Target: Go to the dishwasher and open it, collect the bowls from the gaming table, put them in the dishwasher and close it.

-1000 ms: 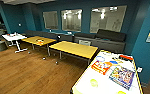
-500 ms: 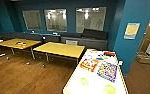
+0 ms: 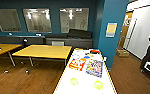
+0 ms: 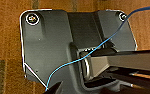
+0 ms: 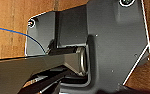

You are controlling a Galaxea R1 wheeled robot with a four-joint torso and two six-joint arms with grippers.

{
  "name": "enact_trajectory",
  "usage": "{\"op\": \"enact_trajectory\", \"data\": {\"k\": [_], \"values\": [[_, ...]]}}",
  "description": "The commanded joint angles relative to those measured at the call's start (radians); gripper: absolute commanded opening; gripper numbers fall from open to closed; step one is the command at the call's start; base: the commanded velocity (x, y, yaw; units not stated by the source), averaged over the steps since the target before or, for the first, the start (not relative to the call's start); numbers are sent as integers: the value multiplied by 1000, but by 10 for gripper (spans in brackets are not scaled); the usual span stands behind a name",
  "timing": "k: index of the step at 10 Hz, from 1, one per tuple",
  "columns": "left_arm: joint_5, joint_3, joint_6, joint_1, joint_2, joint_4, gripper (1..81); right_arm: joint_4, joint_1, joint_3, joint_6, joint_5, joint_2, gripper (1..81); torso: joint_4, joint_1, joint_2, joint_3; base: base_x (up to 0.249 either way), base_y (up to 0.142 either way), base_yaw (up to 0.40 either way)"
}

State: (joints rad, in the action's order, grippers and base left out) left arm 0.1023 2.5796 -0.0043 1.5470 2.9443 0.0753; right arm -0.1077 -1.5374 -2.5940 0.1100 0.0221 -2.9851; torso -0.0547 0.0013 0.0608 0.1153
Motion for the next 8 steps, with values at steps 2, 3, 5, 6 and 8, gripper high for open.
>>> {"op": "enact_trajectory", "data": {"k": [2, 3, 5, 6, 8], "values": [[-52, -9, 0, -38, -3, 1, 811, 5, 41, 6, 4, -60, 1, 811, 0, 0, 0, 0, 0, 0, -312], [-52, -10, 0, -38, -3, 1, 811, 5, 41, 6, 4, -60, 1, 811, 0, 0, 0, 0, 0, 0, -135], [-50, -10, 0, -37, -3, 4, 811, 5, 41, 6, 4, -60, 1, 811, 0, 0, 0, 0, 0, 0, 0], [-50, -10, 0, -37, -3, 1, 811, 5, 41, 6, 4, -60, -1, 811, 0, 0, 0, 0, 0, 0, 0], [-50, -9, 0, -37, -3, 0, 811, 5, 41, 6, 4, -60, -1, 811, 0, 0, 0, 0, 0, 0, 0]]}}
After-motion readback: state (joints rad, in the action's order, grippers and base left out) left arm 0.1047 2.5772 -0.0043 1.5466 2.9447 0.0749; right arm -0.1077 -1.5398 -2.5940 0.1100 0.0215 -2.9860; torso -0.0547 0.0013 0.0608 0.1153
